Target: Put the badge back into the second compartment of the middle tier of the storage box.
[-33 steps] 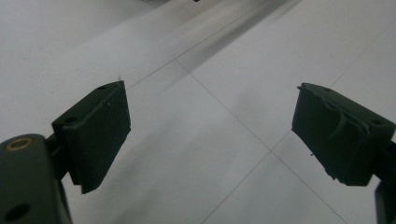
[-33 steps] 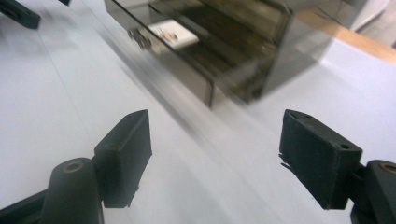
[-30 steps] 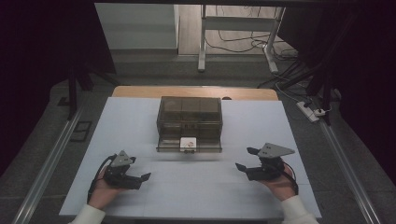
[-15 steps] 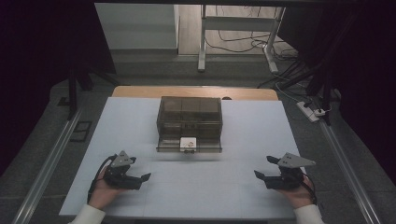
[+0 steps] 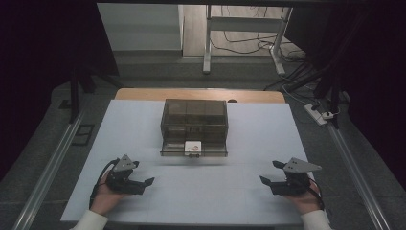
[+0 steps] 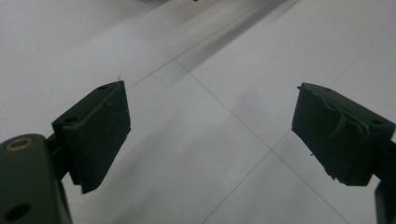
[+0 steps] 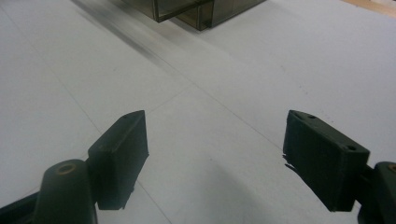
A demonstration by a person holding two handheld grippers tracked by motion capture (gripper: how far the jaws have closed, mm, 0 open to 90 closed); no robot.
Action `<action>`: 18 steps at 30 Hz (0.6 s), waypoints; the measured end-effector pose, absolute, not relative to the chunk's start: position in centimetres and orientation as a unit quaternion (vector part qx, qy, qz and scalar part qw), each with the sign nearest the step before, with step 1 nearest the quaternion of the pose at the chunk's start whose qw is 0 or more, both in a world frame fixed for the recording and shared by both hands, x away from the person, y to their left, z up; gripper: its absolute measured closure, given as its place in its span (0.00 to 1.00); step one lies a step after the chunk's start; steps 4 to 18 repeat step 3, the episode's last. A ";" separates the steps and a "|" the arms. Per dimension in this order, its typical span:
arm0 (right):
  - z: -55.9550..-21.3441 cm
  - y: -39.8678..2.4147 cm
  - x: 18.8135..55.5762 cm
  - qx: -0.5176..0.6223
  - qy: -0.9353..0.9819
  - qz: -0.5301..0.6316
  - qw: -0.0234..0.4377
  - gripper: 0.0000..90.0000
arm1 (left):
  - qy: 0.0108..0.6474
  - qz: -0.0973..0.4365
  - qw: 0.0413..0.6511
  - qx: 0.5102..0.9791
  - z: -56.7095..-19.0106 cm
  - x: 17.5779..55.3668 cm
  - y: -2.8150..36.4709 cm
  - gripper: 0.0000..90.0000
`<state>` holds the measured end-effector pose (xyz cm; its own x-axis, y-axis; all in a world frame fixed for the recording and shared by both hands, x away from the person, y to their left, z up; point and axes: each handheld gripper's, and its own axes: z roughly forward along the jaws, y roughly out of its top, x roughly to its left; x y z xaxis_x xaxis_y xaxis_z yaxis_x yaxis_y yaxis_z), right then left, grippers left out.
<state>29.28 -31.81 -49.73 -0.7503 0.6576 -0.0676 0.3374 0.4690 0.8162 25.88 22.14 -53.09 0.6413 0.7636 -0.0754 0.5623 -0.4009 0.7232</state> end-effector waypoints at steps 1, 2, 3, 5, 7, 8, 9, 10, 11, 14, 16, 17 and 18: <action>-49.7 -31.8 29.3 0.298 0.835 0.420 0.193 0.25 | 0.401 0.136 0.372 0.826 -53.1 25.9 22.2 0.13; -49.7 -31.8 29.2 0.298 0.834 0.422 0.195 0.25 | 0.402 0.137 0.371 0.826 -53.1 25.9 22.2 0.13; -49.7 -31.8 29.2 0.298 0.833 0.422 0.196 0.25 | 0.401 0.138 0.372 0.826 -53.1 25.9 22.2 0.13; -49.7 -31.8 29.2 0.298 0.833 0.422 0.196 0.25 | 0.401 0.138 0.372 0.826 -53.1 25.9 22.2 0.13; -49.7 -31.8 29.2 0.298 0.833 0.422 0.196 0.25 | 0.401 0.138 0.372 0.826 -53.1 25.9 22.2 0.13; -49.7 -31.8 29.2 0.298 0.833 0.422 0.196 0.25 | 0.401 0.138 0.372 0.826 -53.1 25.9 22.2 0.13; -49.7 -31.8 29.2 0.298 0.833 0.422 0.196 0.25 | 0.401 0.138 0.372 0.826 -53.1 25.9 22.2 0.13; -49.7 -31.8 29.2 0.298 0.833 0.422 0.196 0.25 | 0.401 0.138 0.372 0.826 -53.1 25.9 22.2 0.13; -49.7 -31.8 29.2 0.298 0.833 0.422 0.196 0.25 | 0.401 0.138 0.372 0.826 -53.1 25.9 22.2 0.13; -49.7 -31.8 29.2 0.298 0.833 0.422 0.196 0.25 | 0.401 0.138 0.372 0.826 -53.1 25.9 22.2 0.13; -49.7 -31.8 29.2 0.298 0.833 0.422 0.196 0.25 | 0.401 0.138 0.372 0.826 -53.1 25.9 22.2 0.13; -49.7 -31.8 29.2 0.298 0.833 0.422 0.196 0.25 | 0.401 0.138 0.372 0.826 -53.1 25.9 22.2 0.13; -49.7 -31.8 29.2 0.298 0.833 0.422 0.196 0.25 | 0.401 0.138 0.372 0.826 -53.1 25.9 22.2 0.13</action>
